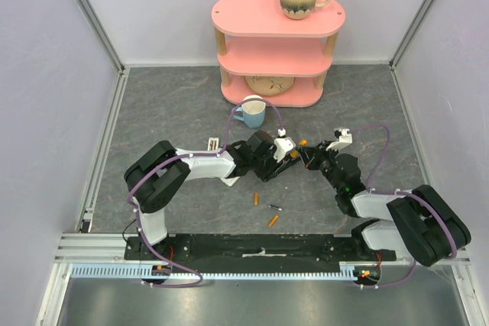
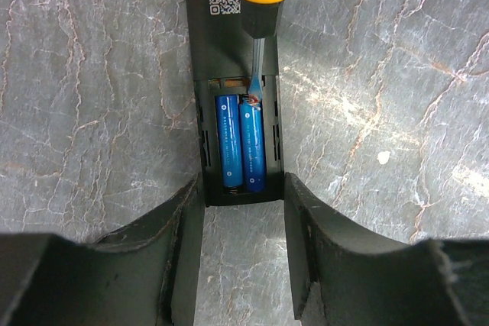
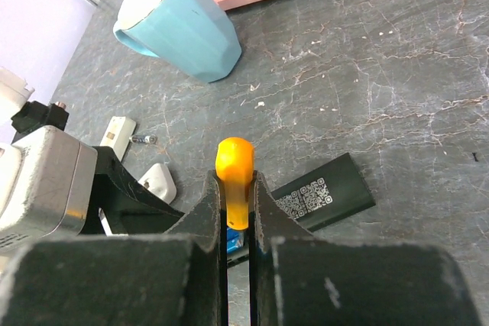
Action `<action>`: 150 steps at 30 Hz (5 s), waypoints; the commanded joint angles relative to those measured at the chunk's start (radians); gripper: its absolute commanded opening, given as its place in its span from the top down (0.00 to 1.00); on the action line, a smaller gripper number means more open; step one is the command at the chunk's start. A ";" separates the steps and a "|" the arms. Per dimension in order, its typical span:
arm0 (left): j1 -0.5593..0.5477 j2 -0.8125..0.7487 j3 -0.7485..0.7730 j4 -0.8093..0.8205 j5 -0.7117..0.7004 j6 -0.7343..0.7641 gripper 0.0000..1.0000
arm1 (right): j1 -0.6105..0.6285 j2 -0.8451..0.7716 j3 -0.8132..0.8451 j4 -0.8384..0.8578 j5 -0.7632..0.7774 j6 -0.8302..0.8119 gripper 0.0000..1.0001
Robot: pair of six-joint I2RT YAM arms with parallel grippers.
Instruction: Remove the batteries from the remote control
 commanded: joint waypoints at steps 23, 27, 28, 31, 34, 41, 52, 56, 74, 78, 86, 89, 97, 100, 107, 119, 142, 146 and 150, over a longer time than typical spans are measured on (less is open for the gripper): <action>0.007 0.043 -0.019 -0.082 -0.092 -0.016 0.84 | 0.025 -0.199 0.007 -0.151 -0.102 0.106 1.00; 0.013 0.015 -0.040 -0.061 -0.075 -0.022 0.79 | 0.026 -0.259 0.044 -0.297 -0.013 0.031 1.00; 0.016 0.012 -0.043 -0.059 -0.064 -0.022 0.73 | 0.025 -0.263 0.052 -0.311 0.003 0.018 1.00; 0.019 0.003 -0.051 -0.050 -0.049 -0.023 0.67 | 0.025 -0.253 0.092 -0.342 0.063 -0.022 1.00; 0.021 0.006 -0.050 -0.055 -0.044 -0.025 0.67 | 0.025 -0.211 0.118 -0.331 0.079 -0.039 1.00; 0.021 0.009 -0.047 -0.056 -0.042 -0.022 0.67 | 0.023 -0.121 0.149 -0.287 0.101 -0.048 1.00; 0.022 0.011 -0.045 -0.061 -0.046 -0.022 0.67 | 0.022 -0.141 0.135 -0.286 0.135 -0.051 1.00; 0.021 0.015 -0.042 -0.062 -0.044 -0.022 0.67 | 0.022 -0.144 0.136 -0.299 0.147 -0.057 1.00; 0.022 0.031 -0.030 -0.079 -0.049 -0.022 0.67 | 0.020 -0.102 0.123 -0.274 0.034 -0.033 1.00; 0.022 0.032 -0.030 -0.079 -0.053 -0.020 0.67 | 0.022 -0.076 0.127 -0.251 0.012 -0.014 1.00; 0.022 0.034 -0.027 -0.084 -0.055 -0.022 0.67 | 0.022 -0.136 0.135 -0.288 0.011 -0.013 1.00; 0.022 0.034 -0.027 -0.084 -0.055 -0.022 0.67 | 0.023 -0.161 0.133 -0.313 0.061 -0.022 1.00; 0.022 0.035 -0.027 -0.085 -0.055 -0.022 0.67 | 0.022 -0.153 0.129 -0.339 0.142 -0.042 1.00; 0.022 0.037 -0.027 -0.085 -0.055 -0.022 0.67 | 0.020 -0.130 0.121 -0.320 0.141 -0.042 1.00; 0.022 0.038 -0.024 -0.087 -0.058 -0.020 0.68 | 0.020 -0.081 0.116 -0.267 0.087 -0.016 1.00; 0.022 0.043 -0.021 -0.091 -0.059 -0.020 0.68 | 0.025 -0.090 0.113 -0.234 0.012 0.043 1.00; 0.137 -0.218 -0.218 0.142 0.175 -0.131 0.36 | 0.078 -0.111 0.152 -0.273 -0.017 0.076 1.00; 0.171 -0.261 -0.257 0.212 0.275 -0.157 0.35 | 0.077 -0.124 0.185 -0.314 0.030 0.044 1.00; 0.199 -0.264 -0.269 0.249 0.325 -0.189 0.35 | 0.078 -0.084 0.219 -0.317 0.079 0.001 1.00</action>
